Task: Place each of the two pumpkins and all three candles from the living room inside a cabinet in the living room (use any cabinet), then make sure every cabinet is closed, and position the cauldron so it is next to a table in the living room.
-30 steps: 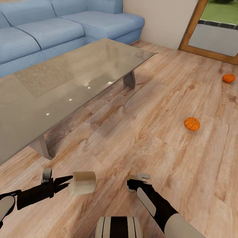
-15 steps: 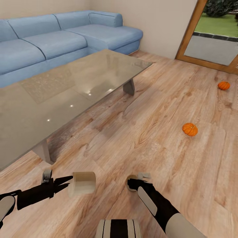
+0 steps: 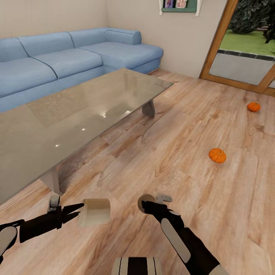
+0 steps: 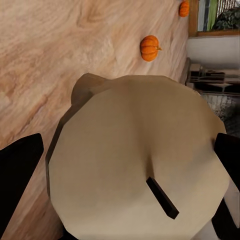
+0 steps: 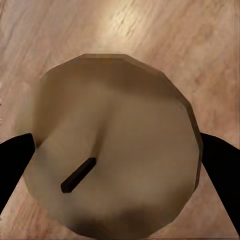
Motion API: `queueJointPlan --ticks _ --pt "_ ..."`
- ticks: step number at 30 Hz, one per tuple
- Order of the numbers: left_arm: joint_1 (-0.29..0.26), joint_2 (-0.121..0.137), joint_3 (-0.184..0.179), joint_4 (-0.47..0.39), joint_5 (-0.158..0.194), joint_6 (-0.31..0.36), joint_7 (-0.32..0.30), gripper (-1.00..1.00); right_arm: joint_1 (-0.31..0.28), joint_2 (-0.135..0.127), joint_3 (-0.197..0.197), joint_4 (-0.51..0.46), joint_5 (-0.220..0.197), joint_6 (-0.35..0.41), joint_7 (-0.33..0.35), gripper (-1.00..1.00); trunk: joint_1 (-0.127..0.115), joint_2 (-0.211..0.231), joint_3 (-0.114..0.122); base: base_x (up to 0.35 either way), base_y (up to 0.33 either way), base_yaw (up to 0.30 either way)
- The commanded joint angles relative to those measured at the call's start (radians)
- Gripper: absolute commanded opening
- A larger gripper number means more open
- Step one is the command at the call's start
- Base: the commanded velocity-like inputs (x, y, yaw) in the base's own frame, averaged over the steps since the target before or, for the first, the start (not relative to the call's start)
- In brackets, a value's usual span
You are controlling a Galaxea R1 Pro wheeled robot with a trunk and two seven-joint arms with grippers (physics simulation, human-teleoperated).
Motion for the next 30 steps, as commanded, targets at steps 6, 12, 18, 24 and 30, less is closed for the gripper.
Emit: queueJointPlan --ticks 6,12,18,24,30 --pt "0.000 0.000 0.000 0.000 -0.005 0.005 -0.003 -1.00 0.009 -0.013 0.000 -0.082 -0.164 0.051 -0.007 -1.00 -0.003 0.001 0.023 0.000 0.000 0.000" --pt "0.000 0.000 -0.002 0.000 -0.013 0.004 -0.003 -1.00 0.009 -0.029 -0.002 -0.095 -0.274 0.082 -0.008 -1.00 -0.006 0.003 0.046 0.000 0.000 0.000" --pt "0.000 0.000 -0.002 0.000 -0.014 0.003 -0.002 -1.00 0.009 -0.030 -0.010 -0.095 -0.282 0.085 -0.010 -1.00 -0.008 0.004 0.069 0.000 0.000 0.000" --pt "0.000 -0.001 -0.002 0.000 -0.014 0.002 0.000 -1.00 0.009 -0.029 -0.165 -0.098 -0.283 0.142 -0.011 -1.00 -0.011 0.005 0.092 0.000 0.000 0.000" --pt "0.000 -0.002 -0.003 0.001 -0.014 0.002 0.000 -1.00 0.009 -0.029 -0.170 -0.096 -0.283 0.145 -0.010 -1.00 -0.011 0.005 0.093 0.000 0.000 -0.021"
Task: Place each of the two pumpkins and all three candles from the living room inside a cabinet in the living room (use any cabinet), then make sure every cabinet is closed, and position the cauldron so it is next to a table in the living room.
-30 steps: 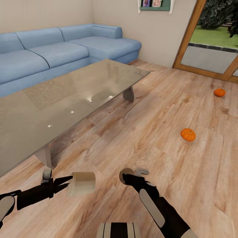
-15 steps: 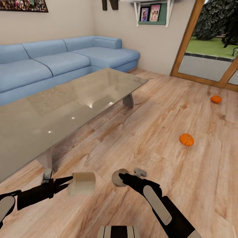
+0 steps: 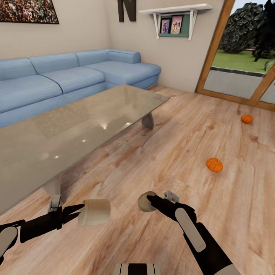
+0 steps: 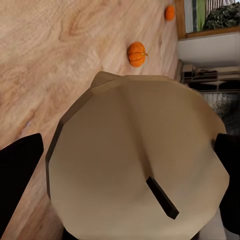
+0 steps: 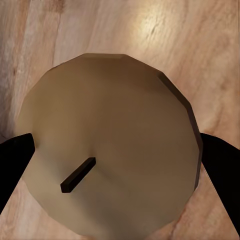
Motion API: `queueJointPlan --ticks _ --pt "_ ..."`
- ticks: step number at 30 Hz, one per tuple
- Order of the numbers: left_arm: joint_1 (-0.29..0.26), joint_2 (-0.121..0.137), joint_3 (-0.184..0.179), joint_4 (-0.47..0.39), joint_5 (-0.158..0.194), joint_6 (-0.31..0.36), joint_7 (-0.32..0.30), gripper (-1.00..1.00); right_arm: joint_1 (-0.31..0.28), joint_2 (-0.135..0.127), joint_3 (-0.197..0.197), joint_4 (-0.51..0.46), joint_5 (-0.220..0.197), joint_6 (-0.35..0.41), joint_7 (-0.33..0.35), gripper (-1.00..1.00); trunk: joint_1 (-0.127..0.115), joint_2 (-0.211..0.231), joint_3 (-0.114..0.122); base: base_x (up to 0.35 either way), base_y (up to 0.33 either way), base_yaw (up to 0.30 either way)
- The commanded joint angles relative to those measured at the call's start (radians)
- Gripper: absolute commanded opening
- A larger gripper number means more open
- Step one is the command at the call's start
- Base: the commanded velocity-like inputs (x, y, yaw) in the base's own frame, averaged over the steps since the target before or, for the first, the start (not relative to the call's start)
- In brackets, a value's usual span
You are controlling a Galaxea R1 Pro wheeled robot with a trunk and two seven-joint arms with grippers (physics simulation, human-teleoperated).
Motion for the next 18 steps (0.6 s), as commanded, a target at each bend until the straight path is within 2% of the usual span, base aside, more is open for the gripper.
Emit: queueJointPlan --ticks 1,6,18 --pt "0.000 0.000 0.001 0.000 -0.001 0.005 -0.004 -1.00 -0.001 0.000 0.001 -0.001 -0.011 0.000 -0.010 -1.00 0.000 0.000 0.000 0.000 0.000 -0.144" --pt "0.000 0.000 0.001 0.002 -0.002 0.005 -0.004 -1.00 -0.001 0.000 -0.001 0.004 -0.011 0.001 -0.009 -1.00 0.000 0.000 0.003 -0.123 0.000 -0.218" --pt "0.000 0.000 0.001 0.001 -0.001 0.005 -0.004 -1.00 -0.001 0.000 -0.003 0.011 -0.020 0.001 -0.008 -1.00 0.000 0.000 0.012 -0.320 0.000 -0.252"
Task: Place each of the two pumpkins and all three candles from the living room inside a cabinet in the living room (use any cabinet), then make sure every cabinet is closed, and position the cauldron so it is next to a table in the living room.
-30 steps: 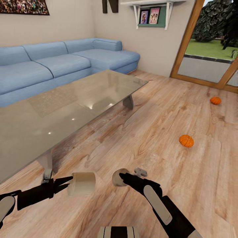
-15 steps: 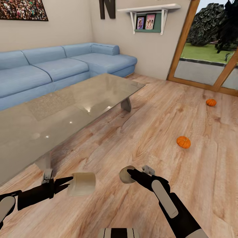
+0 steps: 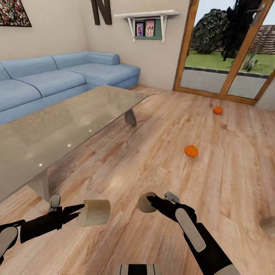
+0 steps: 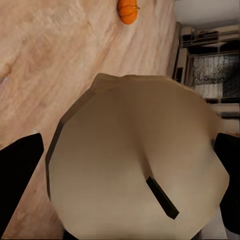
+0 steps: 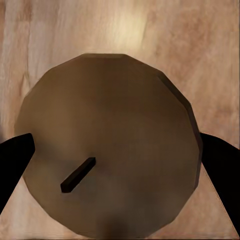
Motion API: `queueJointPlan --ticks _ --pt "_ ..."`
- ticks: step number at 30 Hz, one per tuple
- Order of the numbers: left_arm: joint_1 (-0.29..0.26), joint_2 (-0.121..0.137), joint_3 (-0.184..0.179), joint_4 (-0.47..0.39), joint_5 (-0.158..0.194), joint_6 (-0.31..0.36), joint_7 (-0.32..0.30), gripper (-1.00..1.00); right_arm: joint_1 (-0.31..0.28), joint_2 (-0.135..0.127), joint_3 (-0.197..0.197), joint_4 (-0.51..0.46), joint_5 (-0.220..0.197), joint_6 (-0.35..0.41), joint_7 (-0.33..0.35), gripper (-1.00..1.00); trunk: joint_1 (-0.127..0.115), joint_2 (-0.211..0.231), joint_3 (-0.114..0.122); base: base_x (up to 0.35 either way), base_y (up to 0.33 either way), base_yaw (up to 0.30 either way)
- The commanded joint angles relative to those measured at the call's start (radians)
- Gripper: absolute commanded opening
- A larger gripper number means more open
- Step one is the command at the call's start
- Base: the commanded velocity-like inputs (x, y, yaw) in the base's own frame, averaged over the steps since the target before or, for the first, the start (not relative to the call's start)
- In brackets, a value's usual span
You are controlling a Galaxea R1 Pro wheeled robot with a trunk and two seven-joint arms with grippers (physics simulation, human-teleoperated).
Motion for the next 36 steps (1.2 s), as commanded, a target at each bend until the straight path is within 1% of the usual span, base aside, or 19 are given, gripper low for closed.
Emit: queueJointPlan --ticks 1,30,36 --pt "0.000 0.000 0.001 -0.001 0.003 0.006 -0.004 -1.00 -0.001 0.000 0.001 -0.001 -0.012 -0.001 -0.010 -1.00 -0.001 0.000 0.000 -0.333 0.000 -0.254" --pt "0.000 0.000 0.000 0.000 0.003 0.006 -0.004 -1.00 -0.001 0.000 0.002 0.005 -0.013 -0.005 -0.008 -1.00 -0.001 0.000 0.026 -0.333 0.000 -0.253" --pt "0.000 0.001 0.000 0.000 0.003 0.006 -0.004 -1.00 -0.001 0.000 0.002 0.006 -0.013 -0.005 -0.008 -1.00 -0.001 0.000 0.032 -0.333 0.061 -0.250"
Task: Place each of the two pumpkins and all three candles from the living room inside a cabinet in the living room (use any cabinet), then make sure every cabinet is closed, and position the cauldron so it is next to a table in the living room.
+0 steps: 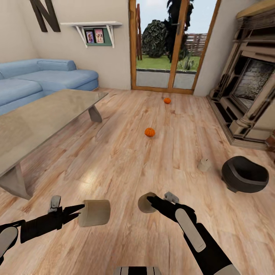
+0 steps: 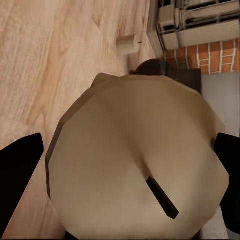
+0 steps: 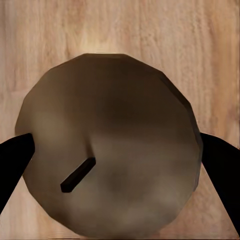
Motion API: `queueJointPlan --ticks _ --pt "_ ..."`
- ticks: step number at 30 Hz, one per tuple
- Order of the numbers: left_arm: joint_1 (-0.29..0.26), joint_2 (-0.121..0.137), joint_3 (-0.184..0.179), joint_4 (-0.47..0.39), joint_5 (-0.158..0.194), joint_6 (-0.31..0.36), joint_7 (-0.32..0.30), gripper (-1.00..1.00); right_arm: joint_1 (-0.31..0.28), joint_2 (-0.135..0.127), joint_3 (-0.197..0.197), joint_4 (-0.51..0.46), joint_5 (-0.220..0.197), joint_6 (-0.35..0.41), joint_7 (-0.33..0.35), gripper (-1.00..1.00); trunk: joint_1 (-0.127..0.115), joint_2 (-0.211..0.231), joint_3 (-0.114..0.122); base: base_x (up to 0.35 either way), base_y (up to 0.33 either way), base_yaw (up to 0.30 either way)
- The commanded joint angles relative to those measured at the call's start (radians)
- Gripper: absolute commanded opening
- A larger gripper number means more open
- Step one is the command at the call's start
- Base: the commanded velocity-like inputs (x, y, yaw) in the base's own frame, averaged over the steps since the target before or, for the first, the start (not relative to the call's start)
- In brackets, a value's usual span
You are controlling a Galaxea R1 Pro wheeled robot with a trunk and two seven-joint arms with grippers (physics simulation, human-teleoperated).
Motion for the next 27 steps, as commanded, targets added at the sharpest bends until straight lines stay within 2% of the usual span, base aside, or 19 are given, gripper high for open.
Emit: queueJointPlan --ticks 1,18,27 --pt "0.000 0.000 0.001 0.000 0.007 0.007 -0.004 -1.00 -0.001 0.000 0.001 -0.001 -0.012 -0.001 -0.010 -1.00 -0.001 0.000 0.000 -0.333 0.079 -0.250" --pt "0.000 -0.001 0.001 0.000 0.007 0.007 -0.004 -1.00 -0.001 0.000 0.000 0.000 -0.013 0.000 -0.010 -1.00 -0.001 0.000 0.017 -0.333 0.083 -0.248" --pt "0.000 -0.001 0.001 0.000 0.006 0.007 -0.004 -1.00 -0.001 0.001 0.000 0.000 -0.014 0.000 -0.010 -1.00 -0.001 0.000 0.020 -0.333 0.086 -0.051"
